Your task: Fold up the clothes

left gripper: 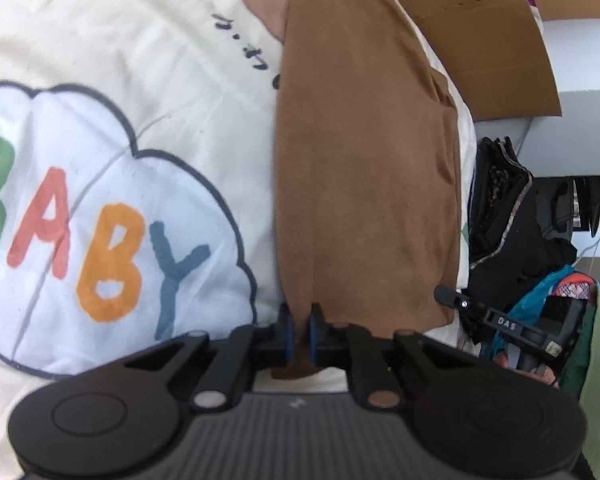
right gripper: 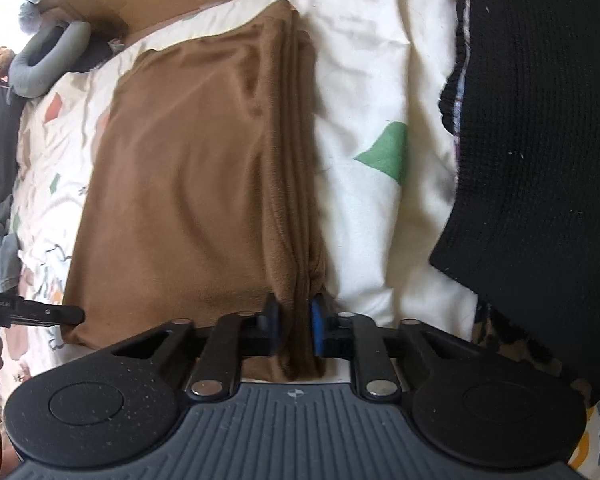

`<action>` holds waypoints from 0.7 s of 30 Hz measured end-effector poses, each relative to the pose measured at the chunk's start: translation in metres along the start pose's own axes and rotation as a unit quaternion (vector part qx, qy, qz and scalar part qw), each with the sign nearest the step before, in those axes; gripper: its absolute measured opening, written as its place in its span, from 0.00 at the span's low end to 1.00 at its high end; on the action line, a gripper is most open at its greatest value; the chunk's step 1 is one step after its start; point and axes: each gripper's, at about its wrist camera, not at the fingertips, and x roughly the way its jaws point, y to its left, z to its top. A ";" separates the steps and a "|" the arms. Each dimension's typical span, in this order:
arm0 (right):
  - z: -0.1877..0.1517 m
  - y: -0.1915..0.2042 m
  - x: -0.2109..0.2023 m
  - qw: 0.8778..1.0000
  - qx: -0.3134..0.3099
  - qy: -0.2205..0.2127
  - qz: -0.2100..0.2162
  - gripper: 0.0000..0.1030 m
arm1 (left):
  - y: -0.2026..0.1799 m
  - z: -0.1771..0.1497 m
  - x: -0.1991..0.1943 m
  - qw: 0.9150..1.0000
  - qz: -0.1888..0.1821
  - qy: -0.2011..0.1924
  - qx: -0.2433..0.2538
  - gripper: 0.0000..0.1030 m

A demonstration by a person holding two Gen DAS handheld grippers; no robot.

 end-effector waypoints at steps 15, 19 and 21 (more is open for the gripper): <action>-0.017 0.019 -0.018 0.991 0.096 0.030 0.089 0.08 | -0.004 0.037 -0.074 0.999 -0.004 0.025 0.038 0.05; -0.030 0.030 -0.013 0.987 0.109 0.046 0.111 0.08 | 0.001 0.036 -0.088 0.999 0.008 0.021 0.046 0.05; -0.035 0.036 -0.011 0.986 0.109 0.053 0.117 0.08 | 0.003 0.034 -0.090 0.999 0.010 0.021 0.044 0.05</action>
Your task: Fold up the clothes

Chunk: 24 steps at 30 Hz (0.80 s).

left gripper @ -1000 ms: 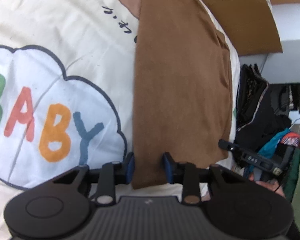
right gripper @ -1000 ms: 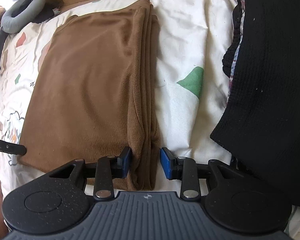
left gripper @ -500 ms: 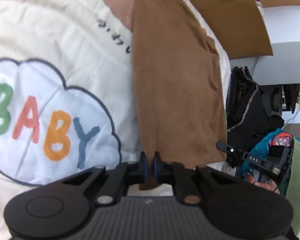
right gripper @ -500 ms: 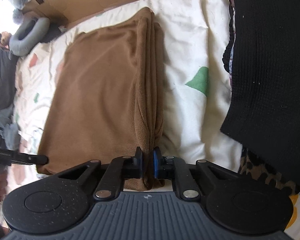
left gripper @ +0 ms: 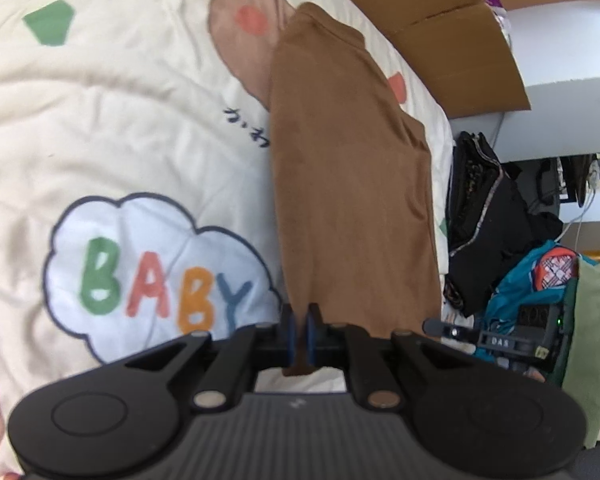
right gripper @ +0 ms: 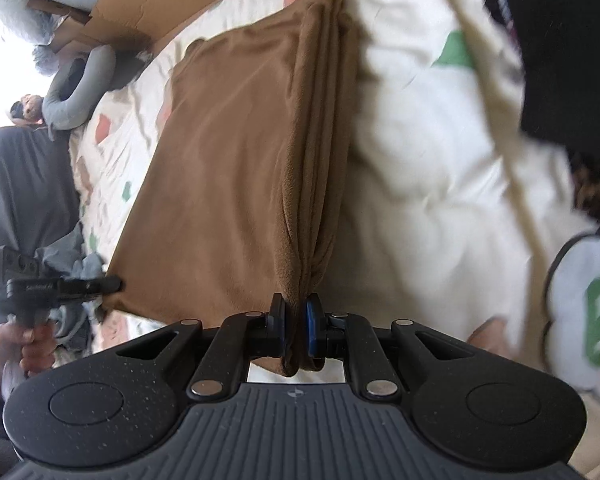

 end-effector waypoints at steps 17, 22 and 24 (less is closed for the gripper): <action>-0.020 0.005 0.009 0.998 0.002 0.054 -0.029 0.47 | 0.030 -0.018 0.001 0.998 0.057 0.031 -0.002 0.48; -0.004 0.006 -0.007 0.999 -0.004 0.020 -0.025 0.48 | 0.020 0.005 -0.001 0.999 0.049 0.001 0.011 0.56; 0.004 0.006 -0.011 1.000 -0.007 0.005 -0.025 0.49 | 0.016 0.014 0.001 0.999 0.051 -0.009 0.014 0.59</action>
